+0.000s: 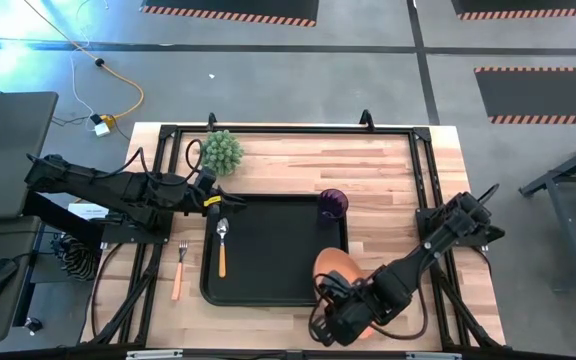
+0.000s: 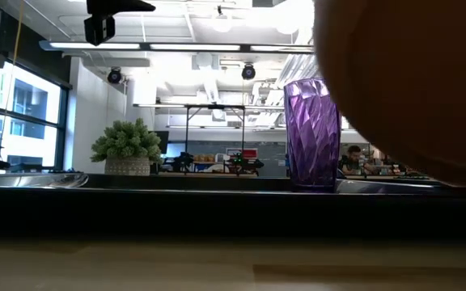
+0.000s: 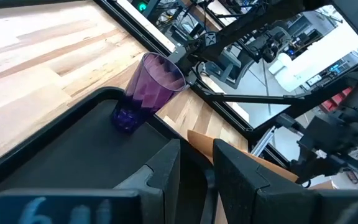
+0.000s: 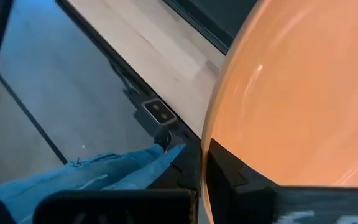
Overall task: Pick and place plate/cup/fork/spoon on tray
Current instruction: Put the orange plate on the black tray to the right of the yellow spoon
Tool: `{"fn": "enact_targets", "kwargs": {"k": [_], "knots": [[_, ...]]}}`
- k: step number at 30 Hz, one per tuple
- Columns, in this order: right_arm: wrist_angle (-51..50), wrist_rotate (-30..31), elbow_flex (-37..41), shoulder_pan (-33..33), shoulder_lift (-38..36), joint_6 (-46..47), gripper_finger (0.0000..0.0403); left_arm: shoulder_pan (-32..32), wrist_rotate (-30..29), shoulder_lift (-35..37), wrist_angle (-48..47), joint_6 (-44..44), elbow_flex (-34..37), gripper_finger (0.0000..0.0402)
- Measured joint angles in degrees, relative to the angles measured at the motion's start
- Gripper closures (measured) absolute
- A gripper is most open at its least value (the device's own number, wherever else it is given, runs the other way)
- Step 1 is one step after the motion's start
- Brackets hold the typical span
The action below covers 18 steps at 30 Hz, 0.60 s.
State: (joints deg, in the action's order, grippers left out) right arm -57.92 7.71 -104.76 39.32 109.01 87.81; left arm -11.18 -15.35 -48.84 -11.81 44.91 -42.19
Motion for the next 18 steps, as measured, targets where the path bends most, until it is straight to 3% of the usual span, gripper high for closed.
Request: {"fn": "enact_targets", "kwargs": {"k": [6,18], "knots": [[1.85,-0.26,-2.42,-2.43,0.0,-8.82,0.0403,0.0,1.09,0.93,0.09,1.36,0.0,0.0316],[13.59,-7.27,-2.88,-10.71,0.0,-31.64,0.0403,0.0,1.25,7.21,-0.37,1.46,0.0,0.0316]]}}
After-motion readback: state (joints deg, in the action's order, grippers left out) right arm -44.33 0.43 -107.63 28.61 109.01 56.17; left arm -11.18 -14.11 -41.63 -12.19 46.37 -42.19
